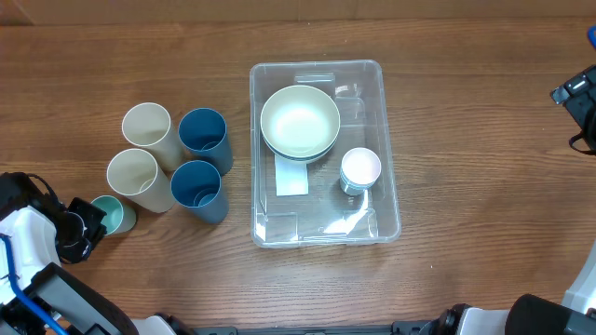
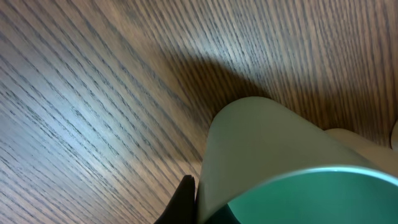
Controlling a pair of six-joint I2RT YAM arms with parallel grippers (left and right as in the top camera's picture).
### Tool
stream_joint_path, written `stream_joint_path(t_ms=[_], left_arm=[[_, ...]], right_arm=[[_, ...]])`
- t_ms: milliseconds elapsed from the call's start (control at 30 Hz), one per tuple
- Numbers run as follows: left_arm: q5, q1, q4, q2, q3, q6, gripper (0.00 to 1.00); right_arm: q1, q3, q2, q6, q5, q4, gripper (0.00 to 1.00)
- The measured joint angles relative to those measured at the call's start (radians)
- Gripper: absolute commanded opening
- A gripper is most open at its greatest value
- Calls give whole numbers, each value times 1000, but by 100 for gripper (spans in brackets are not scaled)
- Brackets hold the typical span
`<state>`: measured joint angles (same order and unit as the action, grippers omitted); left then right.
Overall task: Pack container
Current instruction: 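Grasp the mint cup and lower it onto the nested cups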
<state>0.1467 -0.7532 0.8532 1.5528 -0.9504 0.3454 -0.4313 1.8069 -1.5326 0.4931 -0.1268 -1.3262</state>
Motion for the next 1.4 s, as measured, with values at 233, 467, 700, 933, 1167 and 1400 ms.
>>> stream_joint_path(t_ms=[233,467,700,933,1167,1400], left_arm=[[-6,-77,129,-29,-190,67,4],[103,51,248,-174,-707,32,4],[147,706,241,-183,-853,-274,4],[51,1234,194,131,-856,-506,4],[-52,1435,81,359,-855,-575,4],[-78,1454,89,370,-855,-590,61]], right_arm=[[0,0,0,0,0,-1,100],[0,-1,0,0,0,-1,100],[0,-1,0,0,0,-1,100],[0,-1,0,0,0,0,100],[0,-1,0,0,0,-1,100],[0,-1,0,1,0,-1,100]])
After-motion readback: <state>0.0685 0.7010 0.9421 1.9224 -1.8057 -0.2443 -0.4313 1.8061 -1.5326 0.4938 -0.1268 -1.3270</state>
